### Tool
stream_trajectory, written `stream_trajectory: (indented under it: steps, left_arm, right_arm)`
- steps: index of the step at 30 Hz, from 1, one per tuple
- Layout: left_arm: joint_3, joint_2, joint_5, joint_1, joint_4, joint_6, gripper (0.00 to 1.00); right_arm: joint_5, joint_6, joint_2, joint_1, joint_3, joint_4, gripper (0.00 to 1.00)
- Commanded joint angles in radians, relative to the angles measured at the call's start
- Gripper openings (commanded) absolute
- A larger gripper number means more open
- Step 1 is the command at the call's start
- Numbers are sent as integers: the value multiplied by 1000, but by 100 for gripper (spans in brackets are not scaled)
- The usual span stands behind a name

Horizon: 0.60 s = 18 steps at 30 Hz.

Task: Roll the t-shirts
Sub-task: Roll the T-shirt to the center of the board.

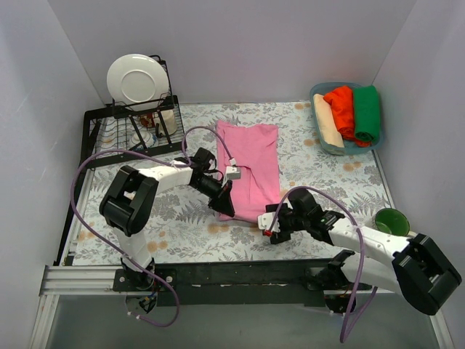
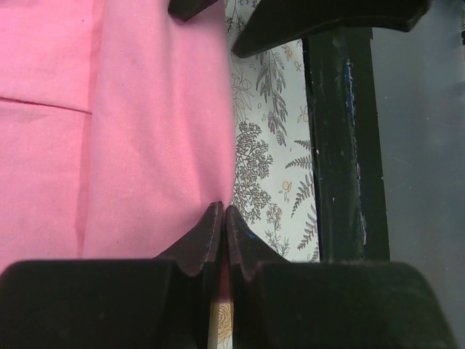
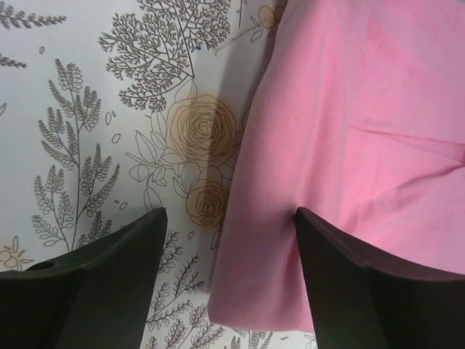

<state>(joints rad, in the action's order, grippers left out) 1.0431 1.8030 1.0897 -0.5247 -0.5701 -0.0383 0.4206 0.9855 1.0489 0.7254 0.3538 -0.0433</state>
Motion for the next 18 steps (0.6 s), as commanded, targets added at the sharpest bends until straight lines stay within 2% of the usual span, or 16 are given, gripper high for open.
stream_trajectory:
  steps: [1, 4, 6, 7, 10, 14, 15, 17, 18]
  left_arm:
    - [67, 13, 73, 20, -77, 15, 0]
    - [84, 7, 78, 29, -109, 26, 2]
    - [87, -11, 70, 31, -135, 32, 9]
    - [83, -19, 58, 31, -140, 32, 24]
    - [17, -103, 1, 31, -65, 22, 36]
    - [-144, -270, -160, -11, 154, 17, 71]
    - [-172, -307, -181, -20, 229, 15, 72]
    - [-219, -324, -236, -44, 275, 26, 73]
    - [-233, -332, -267, -57, 321, 28, 98]
  right_arm:
    - [-51, -16, 72, 5, -22, 179, 71]
    - [-94, -10, 134, 9, -44, 271, 60]
    - [-117, -10, 189, 9, -15, 287, 49]
    - [-121, -10, 207, 9, 11, 270, 32]
    - [-22, -19, 246, -14, 118, 110, 8]
    - [53, -50, 221, -20, 142, 45, 5]
    - [61, -56, 223, -20, 145, 7, 5]
    - [66, -70, 229, -20, 149, -16, 5]
    - [63, -70, 226, -20, 145, -32, 5]
